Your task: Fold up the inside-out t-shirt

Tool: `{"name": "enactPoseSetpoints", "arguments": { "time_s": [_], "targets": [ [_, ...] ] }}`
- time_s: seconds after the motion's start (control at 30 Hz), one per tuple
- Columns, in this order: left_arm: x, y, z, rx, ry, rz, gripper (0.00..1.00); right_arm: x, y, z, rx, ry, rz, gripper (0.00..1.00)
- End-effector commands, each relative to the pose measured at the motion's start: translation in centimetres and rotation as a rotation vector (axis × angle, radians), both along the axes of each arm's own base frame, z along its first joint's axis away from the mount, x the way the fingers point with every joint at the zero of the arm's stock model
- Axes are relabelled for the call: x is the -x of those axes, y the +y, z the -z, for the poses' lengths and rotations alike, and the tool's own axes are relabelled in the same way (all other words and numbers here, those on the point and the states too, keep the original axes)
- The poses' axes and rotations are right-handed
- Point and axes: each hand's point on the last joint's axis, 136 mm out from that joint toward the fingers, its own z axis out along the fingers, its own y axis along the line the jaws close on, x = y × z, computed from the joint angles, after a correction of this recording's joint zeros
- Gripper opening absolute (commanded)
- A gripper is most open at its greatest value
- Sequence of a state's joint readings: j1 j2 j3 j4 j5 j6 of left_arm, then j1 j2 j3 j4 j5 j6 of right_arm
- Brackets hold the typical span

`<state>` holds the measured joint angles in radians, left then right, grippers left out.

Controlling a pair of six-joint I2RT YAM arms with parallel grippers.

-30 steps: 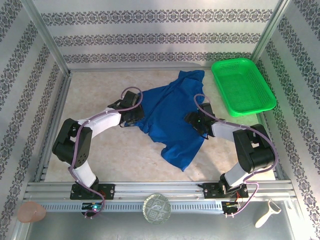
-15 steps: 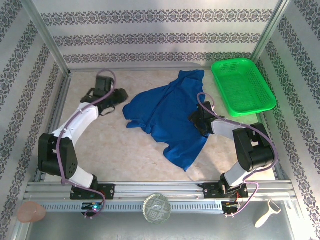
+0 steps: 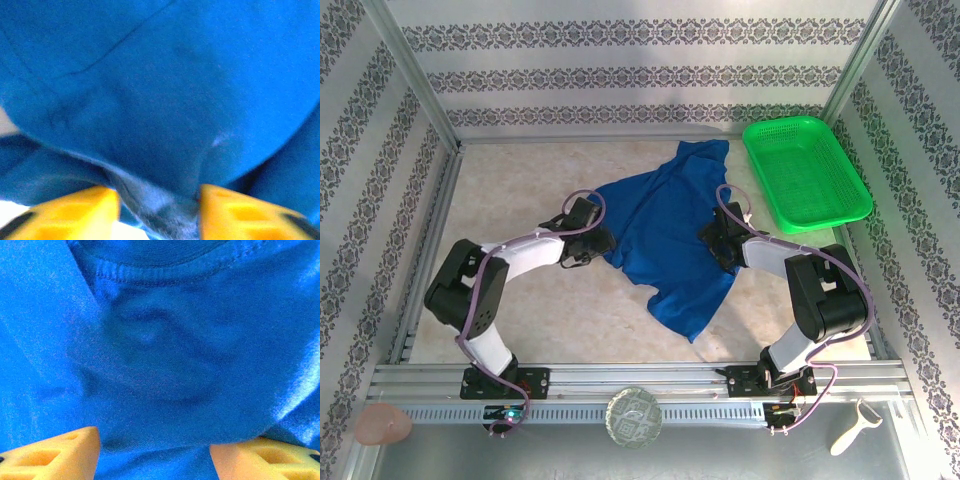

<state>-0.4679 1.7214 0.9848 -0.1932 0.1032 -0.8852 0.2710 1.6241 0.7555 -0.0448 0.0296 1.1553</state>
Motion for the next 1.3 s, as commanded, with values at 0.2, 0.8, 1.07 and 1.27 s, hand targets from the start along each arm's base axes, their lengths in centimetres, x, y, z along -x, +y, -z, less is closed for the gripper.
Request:
{"name": "enactPoseSetpoints", "arguments": {
  "time_s": [0.2, 0.8, 1.07, 1.27],
  "targets": [
    [-4.4, 6.4, -8.0, 0.05, -0.161, -0.073, 0.0, 5.8, -2.9, 5.8, 0.064, 0.254, 0.192, 0.66],
    [-0.5, 13.7, -5.8, -0.051, -0.098, -0.136, 0.61, 6.0, -2.9, 6.4, 0.041, 0.264, 0.191, 0.65],
    [-3.2, 15.4, -3.2, -0.195, -0.1, -0.155, 0.62, 6.0, -2.9, 6.4, 0.045, 0.264, 0.187, 0.65],
    [-6.4, 15.1, -2.1, -0.238, -0.105, -0.09, 0.62, 6.2, -3.0, 6.4, 0.046, 0.264, 0.192, 0.65]
  ]
}}
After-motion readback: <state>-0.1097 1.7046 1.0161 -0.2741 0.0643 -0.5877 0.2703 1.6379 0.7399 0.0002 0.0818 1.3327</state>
